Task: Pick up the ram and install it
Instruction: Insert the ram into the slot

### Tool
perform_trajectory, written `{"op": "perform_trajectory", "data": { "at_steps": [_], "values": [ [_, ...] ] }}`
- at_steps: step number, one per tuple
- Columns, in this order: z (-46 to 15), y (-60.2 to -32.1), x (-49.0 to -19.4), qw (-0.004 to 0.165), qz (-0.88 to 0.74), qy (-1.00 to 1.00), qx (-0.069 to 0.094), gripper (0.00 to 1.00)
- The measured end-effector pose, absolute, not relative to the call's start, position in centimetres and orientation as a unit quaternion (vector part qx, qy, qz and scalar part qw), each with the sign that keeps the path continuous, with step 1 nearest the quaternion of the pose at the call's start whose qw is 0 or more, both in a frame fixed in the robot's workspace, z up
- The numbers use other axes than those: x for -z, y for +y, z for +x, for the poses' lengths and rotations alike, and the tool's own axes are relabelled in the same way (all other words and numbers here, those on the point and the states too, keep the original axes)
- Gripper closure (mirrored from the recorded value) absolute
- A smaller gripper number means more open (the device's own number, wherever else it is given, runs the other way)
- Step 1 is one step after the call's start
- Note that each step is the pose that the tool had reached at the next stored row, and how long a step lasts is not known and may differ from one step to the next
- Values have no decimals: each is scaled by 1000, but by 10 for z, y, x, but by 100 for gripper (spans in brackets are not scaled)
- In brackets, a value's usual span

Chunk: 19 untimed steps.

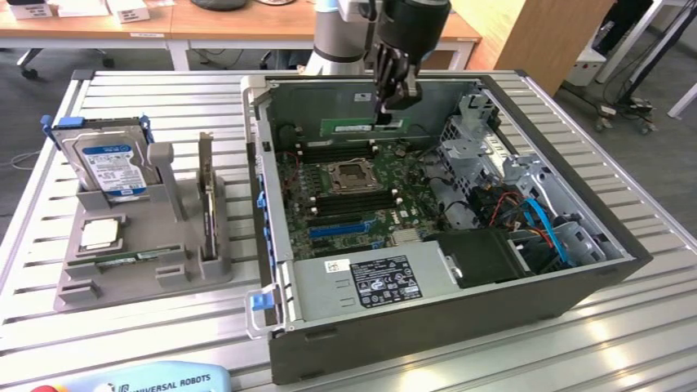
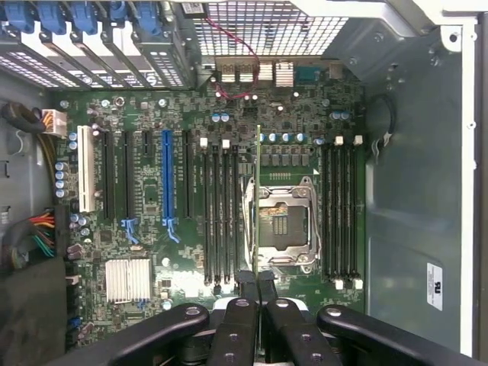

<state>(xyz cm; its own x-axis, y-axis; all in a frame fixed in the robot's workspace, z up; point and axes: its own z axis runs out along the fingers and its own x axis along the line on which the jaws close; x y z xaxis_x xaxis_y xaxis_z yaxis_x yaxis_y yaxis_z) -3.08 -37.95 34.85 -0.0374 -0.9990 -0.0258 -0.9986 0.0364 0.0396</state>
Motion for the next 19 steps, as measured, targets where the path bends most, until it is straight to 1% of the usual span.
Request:
{"op": "perform_trajectory", "data": {
  "at_steps": [13,19],
  "values": [
    [-31,-384,-348,5,694,-720,23,89],
    [-31,-384,-344,4,694,-720,23,89]
  ]
}}
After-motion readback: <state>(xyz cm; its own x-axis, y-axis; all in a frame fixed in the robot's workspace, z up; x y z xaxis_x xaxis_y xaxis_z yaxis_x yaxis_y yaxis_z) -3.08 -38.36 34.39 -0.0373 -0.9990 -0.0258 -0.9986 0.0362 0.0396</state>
